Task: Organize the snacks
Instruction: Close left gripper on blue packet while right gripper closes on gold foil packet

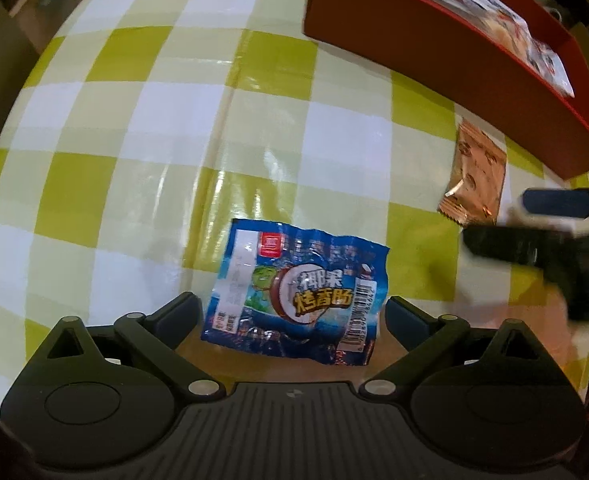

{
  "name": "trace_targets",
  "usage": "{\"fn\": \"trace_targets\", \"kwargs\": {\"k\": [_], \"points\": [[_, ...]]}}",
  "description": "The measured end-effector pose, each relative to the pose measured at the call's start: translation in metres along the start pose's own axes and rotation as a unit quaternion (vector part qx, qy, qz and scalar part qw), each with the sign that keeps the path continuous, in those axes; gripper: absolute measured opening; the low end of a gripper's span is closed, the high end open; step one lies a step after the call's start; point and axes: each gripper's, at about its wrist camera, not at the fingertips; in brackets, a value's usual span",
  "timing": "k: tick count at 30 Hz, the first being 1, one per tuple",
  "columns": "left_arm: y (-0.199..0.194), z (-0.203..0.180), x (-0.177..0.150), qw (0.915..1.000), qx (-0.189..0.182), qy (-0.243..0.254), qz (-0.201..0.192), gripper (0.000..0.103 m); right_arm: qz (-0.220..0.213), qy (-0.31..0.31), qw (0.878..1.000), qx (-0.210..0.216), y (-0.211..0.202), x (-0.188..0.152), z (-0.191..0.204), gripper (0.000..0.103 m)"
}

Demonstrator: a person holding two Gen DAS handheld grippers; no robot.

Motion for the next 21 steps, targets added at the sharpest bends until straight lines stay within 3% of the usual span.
{"fn": "trace_targets", "kwargs": {"k": [12,17,21], "points": [[0.005,-0.004,-0.002,0.9997,0.021,0.007,-0.006,0.101,0.031,0.017,0.993,-0.117,0.042,0.019,0.033,0.103],[0.006,0.002,-0.002,0.9998,0.020,0.008,-0.005,0.101,-0.016,0.039,0.991,-0.125,0.048,0.017,0.036,0.103],[0.007,0.007,-0.002,0.9998,0.018,0.002,-0.004,0.102,-0.015,0.029,0.992,-0.120,0.042,0.015,0.030,0.103]]}}
Point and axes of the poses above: each gripper's, at about its wrist camera, not at the fingertips, and y roughly the way its jaws point, z to its left, x to its top, and after that the axes turned 3 degrees about -x, right-handed
